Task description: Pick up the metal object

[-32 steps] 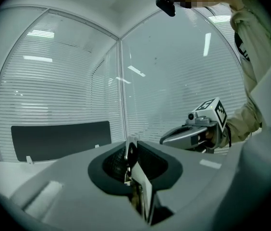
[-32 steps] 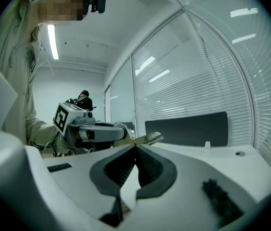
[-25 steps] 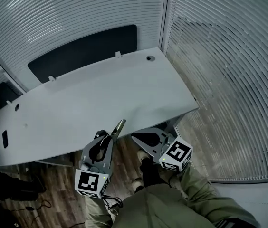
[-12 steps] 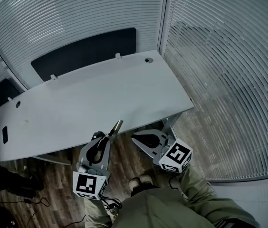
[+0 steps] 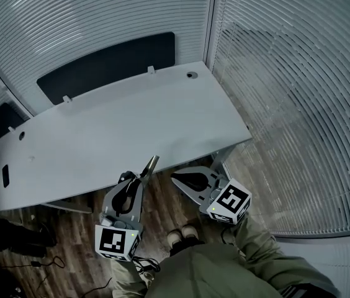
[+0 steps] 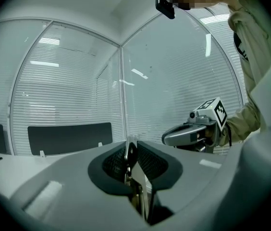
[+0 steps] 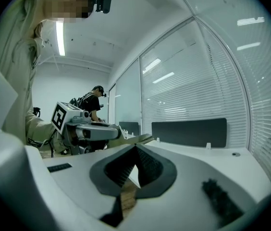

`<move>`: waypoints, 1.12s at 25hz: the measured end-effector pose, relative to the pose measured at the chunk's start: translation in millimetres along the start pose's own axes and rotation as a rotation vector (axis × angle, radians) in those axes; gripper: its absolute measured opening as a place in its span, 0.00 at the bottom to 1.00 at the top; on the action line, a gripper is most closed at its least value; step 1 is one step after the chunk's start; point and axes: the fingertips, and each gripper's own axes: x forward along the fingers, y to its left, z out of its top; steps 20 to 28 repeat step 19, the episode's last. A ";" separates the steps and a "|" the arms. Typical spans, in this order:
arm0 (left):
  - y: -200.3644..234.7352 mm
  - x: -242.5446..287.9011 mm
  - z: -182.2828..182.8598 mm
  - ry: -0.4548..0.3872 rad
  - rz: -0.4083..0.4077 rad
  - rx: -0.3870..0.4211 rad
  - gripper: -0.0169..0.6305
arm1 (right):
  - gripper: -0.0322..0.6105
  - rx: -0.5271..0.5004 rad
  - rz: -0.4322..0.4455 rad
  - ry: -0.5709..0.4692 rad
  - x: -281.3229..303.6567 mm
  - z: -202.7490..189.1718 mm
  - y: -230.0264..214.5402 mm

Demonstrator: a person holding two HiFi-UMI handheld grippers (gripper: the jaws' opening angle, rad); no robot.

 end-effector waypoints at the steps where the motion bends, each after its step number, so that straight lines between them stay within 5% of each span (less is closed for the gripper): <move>1: 0.2 0.6 -1.3 -0.002 -0.004 0.002 0.11 | 0.05 0.002 -0.001 0.001 0.9 -0.2 -1.3; 28: -2.5 15.6 13.4 -0.005 0.006 0.008 0.11 | 0.05 -0.004 -0.009 -0.010 -7.6 5.6 -17.3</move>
